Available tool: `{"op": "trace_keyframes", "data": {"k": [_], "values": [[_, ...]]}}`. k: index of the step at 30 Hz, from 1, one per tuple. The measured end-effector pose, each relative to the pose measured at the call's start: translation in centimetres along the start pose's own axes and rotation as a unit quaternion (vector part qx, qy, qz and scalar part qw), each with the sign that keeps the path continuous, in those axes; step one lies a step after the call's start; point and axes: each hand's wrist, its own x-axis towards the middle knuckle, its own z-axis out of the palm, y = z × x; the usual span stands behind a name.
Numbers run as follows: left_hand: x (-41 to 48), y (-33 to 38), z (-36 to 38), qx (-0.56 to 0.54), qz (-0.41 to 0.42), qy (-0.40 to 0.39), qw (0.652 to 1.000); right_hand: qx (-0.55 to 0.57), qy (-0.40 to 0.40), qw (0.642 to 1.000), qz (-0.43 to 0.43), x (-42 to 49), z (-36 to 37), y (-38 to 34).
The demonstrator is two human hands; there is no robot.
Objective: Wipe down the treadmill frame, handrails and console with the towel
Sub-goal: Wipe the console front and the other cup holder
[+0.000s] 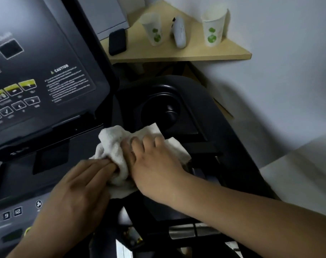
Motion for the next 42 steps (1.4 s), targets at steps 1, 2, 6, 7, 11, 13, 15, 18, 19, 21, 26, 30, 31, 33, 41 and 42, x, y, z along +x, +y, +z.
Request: {"op": "trace_keyframes", "data": {"k": [1,2,6,7,11,13,15,18,19,21,26,30,31,33,41,42], "values": [[0.1,-0.2,0.2,-0.01,-0.004,-0.01,1.0,0.005,0.006,1.0,-0.005,0.1,0.2,-0.1],[0.3,0.0,0.4,-0.014,-0.015,-0.017,1.0,0.012,0.007,1.0,-0.008,0.0,0.4,0.0],[1.2,1.2,2.3,-0.047,-0.04,-0.002,0.998,0.052,0.033,0.998,0.023,-0.7,0.9,0.8],[1.6,1.4,2.8,-0.051,-0.041,0.008,0.998,0.053,0.049,0.997,0.035,-0.9,1.0,1.1],[3.1,2.2,4.7,0.022,0.025,0.0,0.999,0.049,0.055,0.994,0.078,-2.3,0.9,2.8],[4.2,3.2,5.4,-0.023,0.024,-0.035,0.999,0.045,0.038,0.993,0.103,-3.7,0.9,4.1],[5.9,4.6,5.5,-0.077,0.012,-0.059,0.995,0.062,0.019,0.99,0.129,-5.5,1.0,5.7],[7.3,6.0,5.8,-0.048,0.023,-0.057,0.997,0.123,0.005,0.977,0.174,-6.9,0.7,7.0],[7.4,6.0,5.9,-0.046,0.028,-0.053,0.997,0.123,0.006,0.975,0.183,-6.8,0.6,6.9],[7.1,5.6,6.0,-0.028,0.026,-0.047,0.998,0.096,0.027,0.976,0.192,-6.5,0.5,5.7],[4.1,3.3,3.4,0.091,-0.011,-0.06,0.994,0.02,0.04,0.986,0.162,-3.6,1.2,1.8],[3.0,2.4,-0.6,0.061,-0.053,-0.068,0.994,0.017,0.034,0.989,0.139,-1.7,1.7,0.5],[3.4,2.7,-0.3,0.059,-0.064,-0.08,0.993,0.031,0.032,0.99,0.135,-1.7,1.2,0.6],[4.4,3.3,0.3,0.043,-0.062,-0.098,0.992,0.055,0.028,0.99,0.129,-2.2,0.2,1.6],[7.2,6.8,4.4,-0.039,0.023,-0.134,0.99,0.041,-0.002,0.986,0.162,-9.9,-0.4,7.2],[7.7,7.8,4.8,-0.048,0.026,-0.129,0.99,0.036,-0.001,0.984,0.173,-11.0,-0.5,7.9]]}}
